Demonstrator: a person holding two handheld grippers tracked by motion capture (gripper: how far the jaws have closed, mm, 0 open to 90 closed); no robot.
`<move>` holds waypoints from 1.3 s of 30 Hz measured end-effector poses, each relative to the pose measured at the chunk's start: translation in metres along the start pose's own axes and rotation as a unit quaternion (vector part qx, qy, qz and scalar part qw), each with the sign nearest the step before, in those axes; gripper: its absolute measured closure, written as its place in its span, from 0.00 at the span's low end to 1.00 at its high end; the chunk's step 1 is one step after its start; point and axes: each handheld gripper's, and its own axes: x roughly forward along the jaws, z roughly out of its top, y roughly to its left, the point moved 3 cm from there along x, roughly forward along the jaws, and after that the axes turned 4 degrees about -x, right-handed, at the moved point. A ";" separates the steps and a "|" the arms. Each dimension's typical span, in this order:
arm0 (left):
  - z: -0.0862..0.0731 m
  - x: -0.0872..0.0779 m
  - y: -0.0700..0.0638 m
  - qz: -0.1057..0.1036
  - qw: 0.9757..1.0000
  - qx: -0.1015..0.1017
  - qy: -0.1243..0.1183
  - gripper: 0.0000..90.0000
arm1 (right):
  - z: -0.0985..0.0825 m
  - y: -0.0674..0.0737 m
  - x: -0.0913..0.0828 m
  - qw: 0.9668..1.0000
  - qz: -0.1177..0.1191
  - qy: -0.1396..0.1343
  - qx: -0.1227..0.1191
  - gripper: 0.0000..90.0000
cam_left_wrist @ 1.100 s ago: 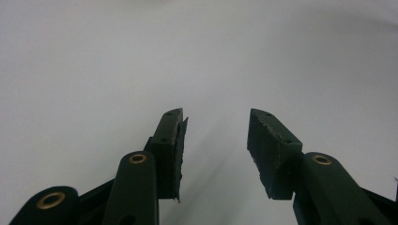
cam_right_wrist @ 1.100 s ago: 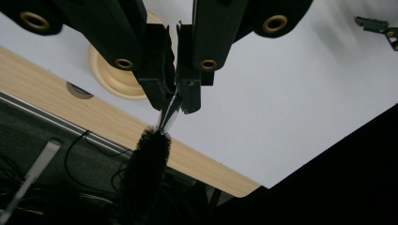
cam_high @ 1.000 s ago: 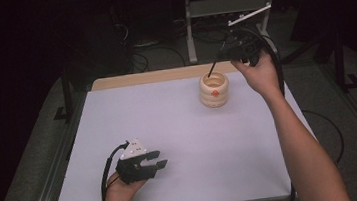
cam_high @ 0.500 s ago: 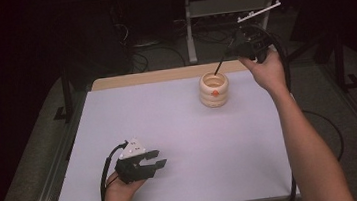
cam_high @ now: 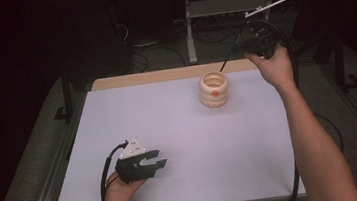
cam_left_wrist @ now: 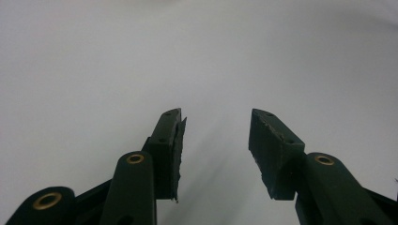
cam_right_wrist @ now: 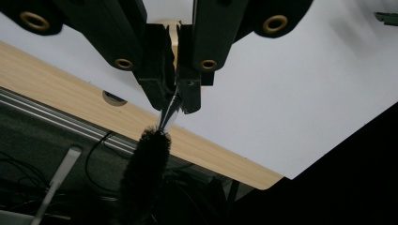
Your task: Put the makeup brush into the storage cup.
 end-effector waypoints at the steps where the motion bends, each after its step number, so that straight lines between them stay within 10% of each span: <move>1: 0.000 0.000 0.000 0.000 1.000 -0.002 0.000 0.61 | 0.000 0.000 0.001 1.000 -0.002 0.001 0.002 0.94; 39: 0.000 -0.001 0.000 0.002 1.000 0.000 0.010 0.60 | -0.029 -0.004 0.069 0.997 -0.045 0.017 0.057 0.94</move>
